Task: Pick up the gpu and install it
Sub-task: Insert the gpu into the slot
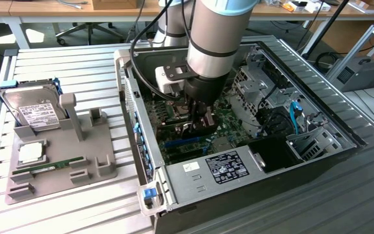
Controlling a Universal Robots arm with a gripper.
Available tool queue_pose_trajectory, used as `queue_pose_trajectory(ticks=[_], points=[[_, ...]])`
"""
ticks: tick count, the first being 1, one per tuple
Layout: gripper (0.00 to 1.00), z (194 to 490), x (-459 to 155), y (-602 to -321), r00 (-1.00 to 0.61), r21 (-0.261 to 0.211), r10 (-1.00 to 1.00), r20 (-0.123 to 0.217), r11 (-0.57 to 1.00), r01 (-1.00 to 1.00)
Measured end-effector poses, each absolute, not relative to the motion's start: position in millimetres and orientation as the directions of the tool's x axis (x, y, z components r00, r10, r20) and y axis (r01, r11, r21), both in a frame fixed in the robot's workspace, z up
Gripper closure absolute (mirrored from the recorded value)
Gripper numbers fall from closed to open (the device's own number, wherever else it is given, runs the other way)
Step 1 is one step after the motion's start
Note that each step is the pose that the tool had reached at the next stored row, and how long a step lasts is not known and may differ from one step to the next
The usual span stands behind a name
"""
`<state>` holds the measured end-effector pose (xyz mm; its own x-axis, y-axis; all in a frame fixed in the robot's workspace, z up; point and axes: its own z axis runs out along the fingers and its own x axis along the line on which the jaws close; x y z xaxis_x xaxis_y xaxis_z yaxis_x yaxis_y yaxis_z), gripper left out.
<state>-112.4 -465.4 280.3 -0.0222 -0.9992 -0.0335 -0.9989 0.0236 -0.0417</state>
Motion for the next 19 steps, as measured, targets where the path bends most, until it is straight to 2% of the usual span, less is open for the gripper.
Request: queue_pose_trajectory(ticks=[19], points=[[0.73,280.2,-120.2,-465.4,-0.022,-0.042,-0.999,-0.033,0.024,-0.999]])
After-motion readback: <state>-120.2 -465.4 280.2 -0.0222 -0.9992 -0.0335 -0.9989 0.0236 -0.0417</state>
